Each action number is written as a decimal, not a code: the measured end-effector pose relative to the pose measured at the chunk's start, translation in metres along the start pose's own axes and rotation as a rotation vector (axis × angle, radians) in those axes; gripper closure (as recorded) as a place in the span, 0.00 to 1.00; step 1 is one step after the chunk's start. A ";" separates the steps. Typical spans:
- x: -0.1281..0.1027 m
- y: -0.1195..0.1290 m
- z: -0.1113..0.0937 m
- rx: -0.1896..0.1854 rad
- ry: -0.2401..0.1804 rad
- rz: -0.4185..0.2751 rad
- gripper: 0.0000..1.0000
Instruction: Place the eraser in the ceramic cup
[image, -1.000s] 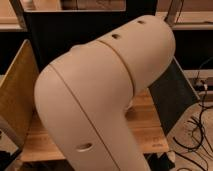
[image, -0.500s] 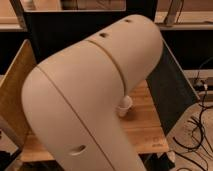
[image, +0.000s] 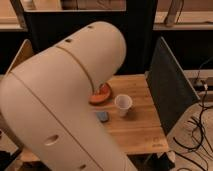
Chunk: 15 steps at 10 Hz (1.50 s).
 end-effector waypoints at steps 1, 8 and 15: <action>-0.009 0.004 0.004 0.003 0.006 -0.010 0.20; -0.098 -0.011 0.032 -0.021 0.007 -0.010 0.20; -0.112 -0.033 0.042 -0.031 -0.023 0.016 0.20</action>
